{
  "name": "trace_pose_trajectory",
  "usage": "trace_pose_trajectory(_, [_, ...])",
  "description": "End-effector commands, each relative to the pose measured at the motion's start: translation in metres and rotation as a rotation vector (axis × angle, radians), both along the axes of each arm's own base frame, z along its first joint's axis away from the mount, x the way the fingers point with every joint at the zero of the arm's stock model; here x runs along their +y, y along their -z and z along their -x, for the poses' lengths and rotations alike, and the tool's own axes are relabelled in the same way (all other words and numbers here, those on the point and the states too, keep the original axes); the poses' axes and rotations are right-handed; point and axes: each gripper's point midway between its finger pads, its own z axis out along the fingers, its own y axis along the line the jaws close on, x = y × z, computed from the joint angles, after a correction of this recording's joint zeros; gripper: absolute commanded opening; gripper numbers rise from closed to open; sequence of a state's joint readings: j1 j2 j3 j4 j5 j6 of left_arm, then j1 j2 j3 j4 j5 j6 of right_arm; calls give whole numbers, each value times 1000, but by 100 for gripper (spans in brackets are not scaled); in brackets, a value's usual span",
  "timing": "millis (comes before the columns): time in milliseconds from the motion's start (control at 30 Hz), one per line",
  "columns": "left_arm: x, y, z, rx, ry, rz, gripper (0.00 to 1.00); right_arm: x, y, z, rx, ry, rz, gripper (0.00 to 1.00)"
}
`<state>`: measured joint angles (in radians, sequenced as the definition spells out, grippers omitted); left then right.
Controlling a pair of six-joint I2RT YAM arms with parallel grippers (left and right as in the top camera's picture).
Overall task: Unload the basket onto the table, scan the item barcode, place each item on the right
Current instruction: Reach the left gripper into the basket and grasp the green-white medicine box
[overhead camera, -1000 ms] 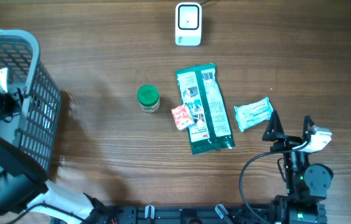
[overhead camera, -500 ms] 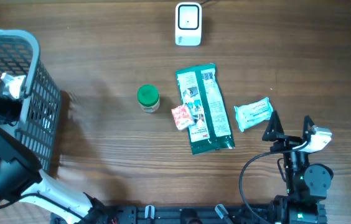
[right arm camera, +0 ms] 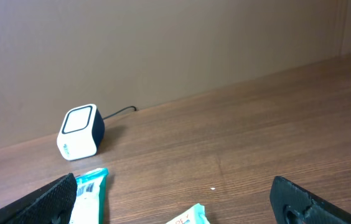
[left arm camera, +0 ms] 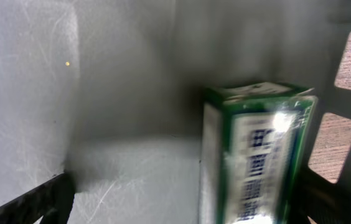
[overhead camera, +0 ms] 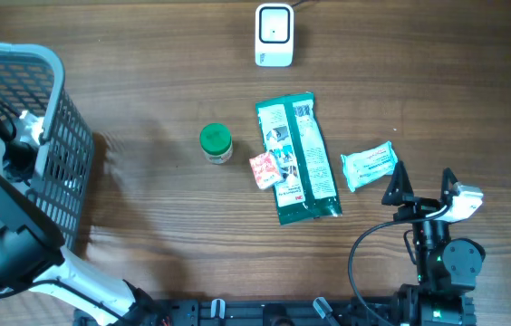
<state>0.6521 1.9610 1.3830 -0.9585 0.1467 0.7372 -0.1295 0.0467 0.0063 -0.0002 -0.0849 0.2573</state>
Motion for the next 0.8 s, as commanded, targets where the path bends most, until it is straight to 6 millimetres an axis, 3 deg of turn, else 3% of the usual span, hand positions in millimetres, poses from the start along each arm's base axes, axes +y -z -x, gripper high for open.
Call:
trace_pose_trajectory(0, [4, 17, 17, 90, 28, -56, 92, -1, -1, 0, -6, 6, -6, 100])
trace_pose_trajectory(100, [27, 16, 25, 150, 20, -181, 81, -1, -1, 0, -6, 6, -6, 100])
trace_pose_trajectory(167, [30, 16, 21, 134, 9, -197, 100, -1, -1, 0, -6, 6, -6, 100])
trace_pose_trajectory(267, [31, 16, 13, 97, -46, -188, 97, -1, -1, 0, -6, 6, -6, 100])
trace_pose_trajectory(467, [22, 16, 5, 54, -43, -135, 43, -1, -1, 0, -6, 6, -6, 100])
trace_pose_trajectory(600, [22, 16, 5, 52, -43, -136, 32, -1, -1, 0, -6, 6, -6, 99])
trace_pose_trajectory(767, [26, 10, -1, 30, -71, -149, 25, -1, -1, 0, -6, 6, -6, 100])
